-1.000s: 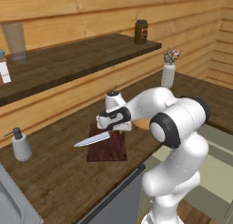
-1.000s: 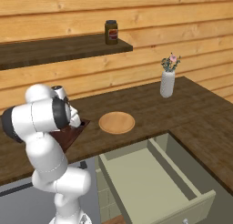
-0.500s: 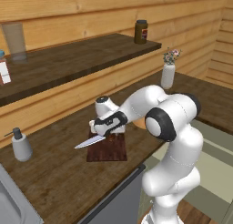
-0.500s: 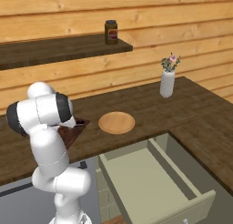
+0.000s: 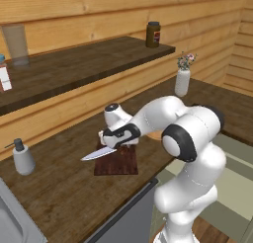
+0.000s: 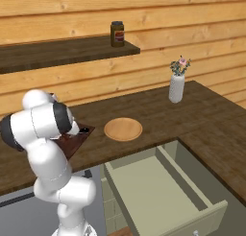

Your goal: Pick up the knife from the drawer and place it on the cutting board. Then place the meat from the plate to the cutting board.

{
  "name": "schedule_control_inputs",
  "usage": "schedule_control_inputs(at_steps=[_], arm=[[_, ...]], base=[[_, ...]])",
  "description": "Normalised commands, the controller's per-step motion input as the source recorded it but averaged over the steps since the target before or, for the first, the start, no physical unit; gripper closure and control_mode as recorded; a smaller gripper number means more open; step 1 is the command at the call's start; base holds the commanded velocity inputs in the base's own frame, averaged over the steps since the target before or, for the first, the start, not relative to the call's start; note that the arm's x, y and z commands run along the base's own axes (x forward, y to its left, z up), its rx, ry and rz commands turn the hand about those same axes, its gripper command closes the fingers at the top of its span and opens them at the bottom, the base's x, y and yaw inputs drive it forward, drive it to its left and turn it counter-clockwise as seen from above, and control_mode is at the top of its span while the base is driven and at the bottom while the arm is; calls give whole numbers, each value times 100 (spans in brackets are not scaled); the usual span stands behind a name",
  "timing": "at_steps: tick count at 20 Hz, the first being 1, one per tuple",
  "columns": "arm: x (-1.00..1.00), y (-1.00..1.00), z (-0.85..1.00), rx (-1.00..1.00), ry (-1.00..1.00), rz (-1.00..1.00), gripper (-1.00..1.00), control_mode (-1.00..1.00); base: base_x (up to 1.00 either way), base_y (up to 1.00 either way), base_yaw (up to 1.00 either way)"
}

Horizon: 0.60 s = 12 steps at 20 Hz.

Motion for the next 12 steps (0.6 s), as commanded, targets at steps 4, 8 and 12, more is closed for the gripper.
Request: schedule_control_inputs(at_steps=[4,8,12], arm=[[-25,-19,11,0,-3,0,-100,-100],[-4,-3,11,0,-4,0,-100,-100],[-15,-10,37,2,-6,0,-100,-100]], base=[[0,0,0],[0,0,0],[0,0,0]])
